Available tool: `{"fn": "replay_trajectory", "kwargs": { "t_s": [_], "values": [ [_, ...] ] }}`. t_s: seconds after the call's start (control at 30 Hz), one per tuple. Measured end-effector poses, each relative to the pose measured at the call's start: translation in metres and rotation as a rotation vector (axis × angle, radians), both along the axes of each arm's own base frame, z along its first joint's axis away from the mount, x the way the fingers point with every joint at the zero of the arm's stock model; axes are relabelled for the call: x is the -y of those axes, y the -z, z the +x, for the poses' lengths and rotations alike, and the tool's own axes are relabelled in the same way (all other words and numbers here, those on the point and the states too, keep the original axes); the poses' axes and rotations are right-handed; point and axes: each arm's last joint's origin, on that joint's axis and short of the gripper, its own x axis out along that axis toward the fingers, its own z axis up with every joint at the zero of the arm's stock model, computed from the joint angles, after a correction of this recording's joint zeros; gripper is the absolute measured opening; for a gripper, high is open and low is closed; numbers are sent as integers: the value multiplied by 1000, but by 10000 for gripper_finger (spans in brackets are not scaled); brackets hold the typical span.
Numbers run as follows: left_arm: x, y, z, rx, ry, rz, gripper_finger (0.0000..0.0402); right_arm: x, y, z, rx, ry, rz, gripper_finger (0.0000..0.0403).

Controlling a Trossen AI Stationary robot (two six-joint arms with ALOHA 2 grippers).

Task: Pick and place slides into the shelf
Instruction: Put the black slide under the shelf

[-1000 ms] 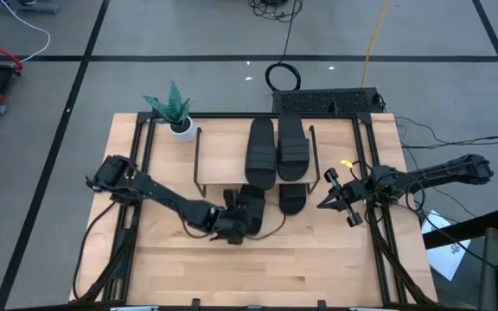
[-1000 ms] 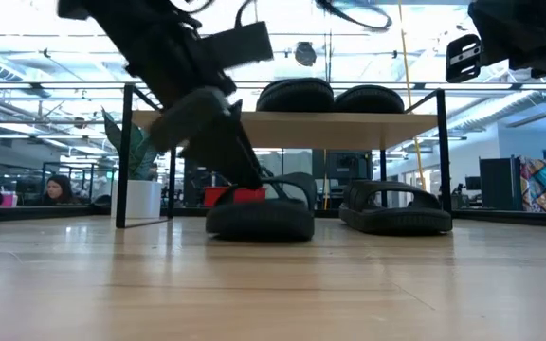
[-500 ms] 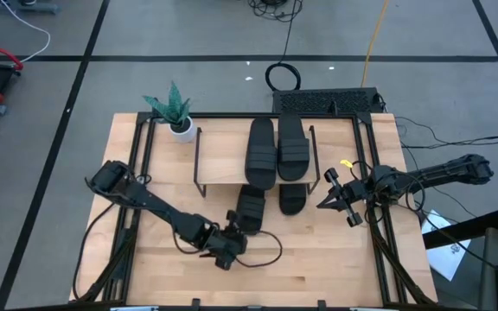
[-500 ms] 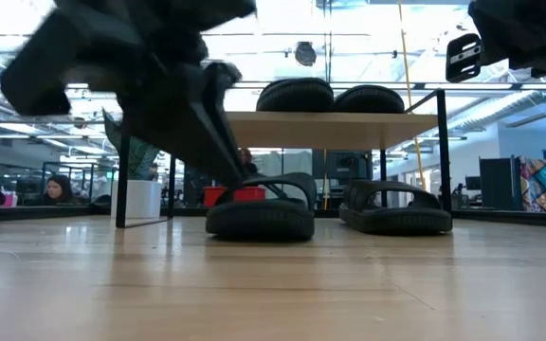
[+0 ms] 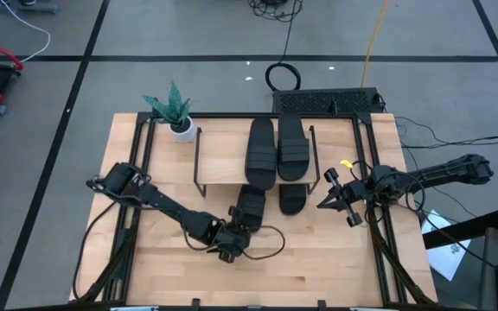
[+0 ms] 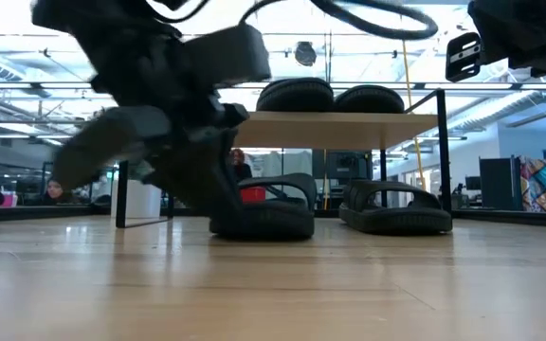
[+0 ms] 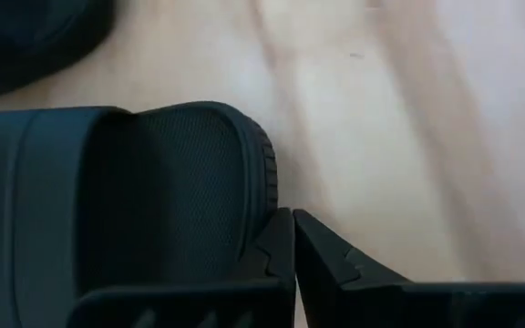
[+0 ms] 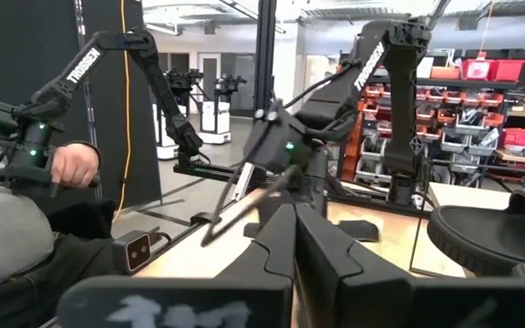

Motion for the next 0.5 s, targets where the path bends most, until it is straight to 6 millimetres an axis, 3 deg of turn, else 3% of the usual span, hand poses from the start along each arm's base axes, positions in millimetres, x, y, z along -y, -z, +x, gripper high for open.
{"fn": "replay_trajectory", "kwargs": {
  "t_s": [0.3,0.5],
  "values": [
    [-34,-4,20,71,-54,-5,2,0,0,0,0,0,0,0],
    [-44,-5,25,66,-27,-51,3,0,0,0,0,0,0,0]
  ]
}}
